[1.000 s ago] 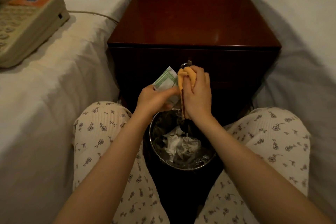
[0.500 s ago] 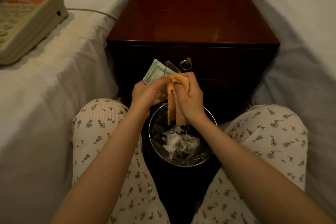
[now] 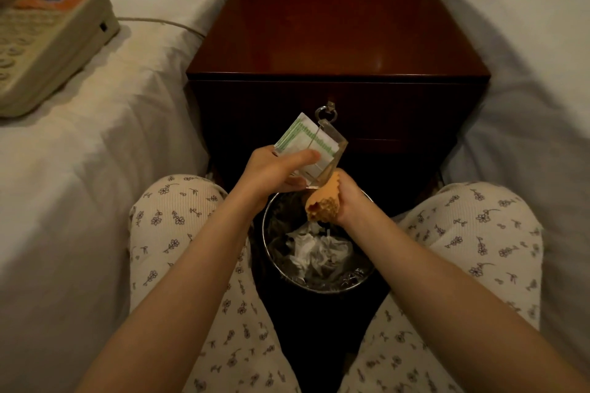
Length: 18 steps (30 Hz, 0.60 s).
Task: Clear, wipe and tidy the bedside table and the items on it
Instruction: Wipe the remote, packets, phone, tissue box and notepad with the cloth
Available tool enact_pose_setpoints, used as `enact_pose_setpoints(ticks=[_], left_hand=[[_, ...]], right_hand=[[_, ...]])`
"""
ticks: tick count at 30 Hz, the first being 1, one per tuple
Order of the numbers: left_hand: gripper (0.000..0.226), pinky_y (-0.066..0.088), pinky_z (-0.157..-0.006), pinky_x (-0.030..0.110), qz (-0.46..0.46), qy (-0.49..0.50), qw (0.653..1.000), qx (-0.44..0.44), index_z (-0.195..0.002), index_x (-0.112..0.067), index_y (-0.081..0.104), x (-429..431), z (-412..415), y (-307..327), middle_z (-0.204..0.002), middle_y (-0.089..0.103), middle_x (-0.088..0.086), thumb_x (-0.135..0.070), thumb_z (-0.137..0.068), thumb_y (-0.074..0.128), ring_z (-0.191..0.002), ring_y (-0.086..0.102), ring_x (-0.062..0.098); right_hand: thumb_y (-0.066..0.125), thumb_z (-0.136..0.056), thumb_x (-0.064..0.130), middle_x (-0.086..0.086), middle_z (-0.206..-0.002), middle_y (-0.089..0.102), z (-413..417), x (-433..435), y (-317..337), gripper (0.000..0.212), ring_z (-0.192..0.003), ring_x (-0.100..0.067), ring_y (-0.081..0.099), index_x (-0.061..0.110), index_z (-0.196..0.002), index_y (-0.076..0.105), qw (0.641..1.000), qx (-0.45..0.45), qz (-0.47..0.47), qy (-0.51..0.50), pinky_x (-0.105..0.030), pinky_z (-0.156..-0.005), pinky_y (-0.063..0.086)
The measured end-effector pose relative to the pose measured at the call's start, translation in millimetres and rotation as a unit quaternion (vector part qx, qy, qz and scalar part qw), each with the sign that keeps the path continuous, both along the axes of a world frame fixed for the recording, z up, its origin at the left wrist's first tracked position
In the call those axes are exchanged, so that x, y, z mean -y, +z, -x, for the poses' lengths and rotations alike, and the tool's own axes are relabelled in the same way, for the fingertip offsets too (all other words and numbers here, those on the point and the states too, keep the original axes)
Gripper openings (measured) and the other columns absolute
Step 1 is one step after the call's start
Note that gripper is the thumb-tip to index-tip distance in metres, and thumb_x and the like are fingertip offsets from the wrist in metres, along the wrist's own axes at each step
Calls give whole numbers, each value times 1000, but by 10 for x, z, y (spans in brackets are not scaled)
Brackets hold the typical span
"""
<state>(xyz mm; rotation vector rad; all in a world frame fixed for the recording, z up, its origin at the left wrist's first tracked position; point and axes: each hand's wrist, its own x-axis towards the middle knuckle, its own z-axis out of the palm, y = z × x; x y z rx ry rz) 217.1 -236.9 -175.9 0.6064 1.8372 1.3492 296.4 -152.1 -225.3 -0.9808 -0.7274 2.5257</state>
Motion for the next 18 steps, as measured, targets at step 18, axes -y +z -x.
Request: enact_pose_setpoints(ticks=[18], left_hand=[[30, 57, -65, 24, 10, 60, 998, -19, -100, -14, 66, -65, 73, -83, -93, 71, 4, -30, -76, 73, -70, 68, 14]], right_hand=[[33, -102, 15, -1, -49, 62, 50, 13, -9, 30, -38, -9, 59, 8, -82, 56, 997, 41, -49, 31, -16, -37, 45]])
